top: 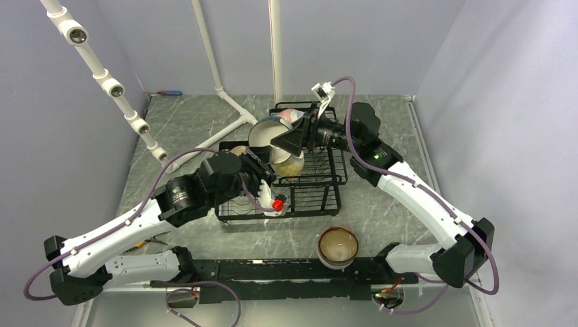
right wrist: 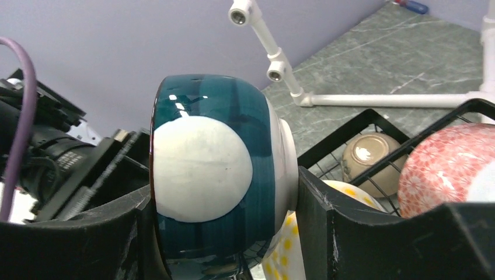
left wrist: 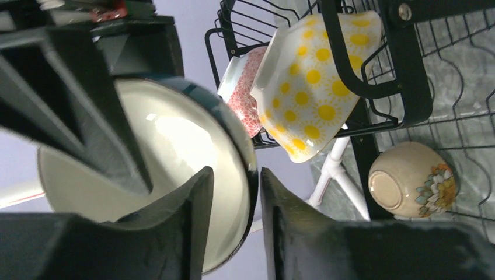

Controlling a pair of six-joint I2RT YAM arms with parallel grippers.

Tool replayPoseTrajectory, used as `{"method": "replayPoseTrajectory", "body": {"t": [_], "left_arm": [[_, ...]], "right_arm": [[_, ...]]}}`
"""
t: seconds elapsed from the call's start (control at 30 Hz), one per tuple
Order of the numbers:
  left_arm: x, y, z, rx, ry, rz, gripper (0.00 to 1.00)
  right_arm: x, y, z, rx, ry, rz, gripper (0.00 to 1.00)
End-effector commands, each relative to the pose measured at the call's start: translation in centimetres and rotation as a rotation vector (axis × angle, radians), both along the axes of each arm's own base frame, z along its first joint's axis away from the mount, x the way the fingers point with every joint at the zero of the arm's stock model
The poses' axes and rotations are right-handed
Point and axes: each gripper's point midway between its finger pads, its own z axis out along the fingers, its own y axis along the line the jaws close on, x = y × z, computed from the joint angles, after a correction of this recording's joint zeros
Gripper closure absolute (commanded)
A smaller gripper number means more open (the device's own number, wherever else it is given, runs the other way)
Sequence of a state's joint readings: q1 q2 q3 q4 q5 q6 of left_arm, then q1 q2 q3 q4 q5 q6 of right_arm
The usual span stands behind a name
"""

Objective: Load the bowls into the dish rack
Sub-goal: Place the bowl in the dish rack.

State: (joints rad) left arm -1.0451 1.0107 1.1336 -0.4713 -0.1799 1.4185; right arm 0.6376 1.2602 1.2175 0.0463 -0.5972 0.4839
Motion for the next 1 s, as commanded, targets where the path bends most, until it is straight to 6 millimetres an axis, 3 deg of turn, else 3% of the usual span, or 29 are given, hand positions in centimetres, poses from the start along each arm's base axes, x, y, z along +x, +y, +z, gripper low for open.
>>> {"method": "replayPoseTrajectory", "body": {"t": [0.0, 0.23, 0.53, 0.7, 0.77, 0.97], "left_arm": [[-1.5, -0.3, 4.6, -0.191, 0.003, -0.055, 0.52], [-2.7, -1.1, 4.5, -0.276, 0.06, -0.112, 0.31], [-3.2, -1.2, 5.4, -0.432, 0.133, -0.109, 0.25], [-3.8, -0.6, 8.4, -0.747, 0.261, -0.076, 0.07], [-3.7, -0.3, 9.1, -0.885, 0.358, -0.035, 0.06], [-2.2, -0.5, 8.2, -1.139, 0.7, 0.202, 0.05]], "right_arm": [[0.7, -1.9, 3.1, 0.058, -0.114, -0.095, 1.0], [3.0, -3.6, 2.5, 0.09, -0.096, -0.183, 1.0], [4.1, -4.1, 3.0, 0.086, -0.119, -0.204, 1.0], [4.2, -4.9, 4.1, 0.071, -0.21, -0.242, 1.0], [4.2, -5.3, 4.4, 0.063, -0.252, -0.262, 1.0], [3.9, -6.2, 5.3, 0.066, -0.349, -0.29, 1.0]]}}
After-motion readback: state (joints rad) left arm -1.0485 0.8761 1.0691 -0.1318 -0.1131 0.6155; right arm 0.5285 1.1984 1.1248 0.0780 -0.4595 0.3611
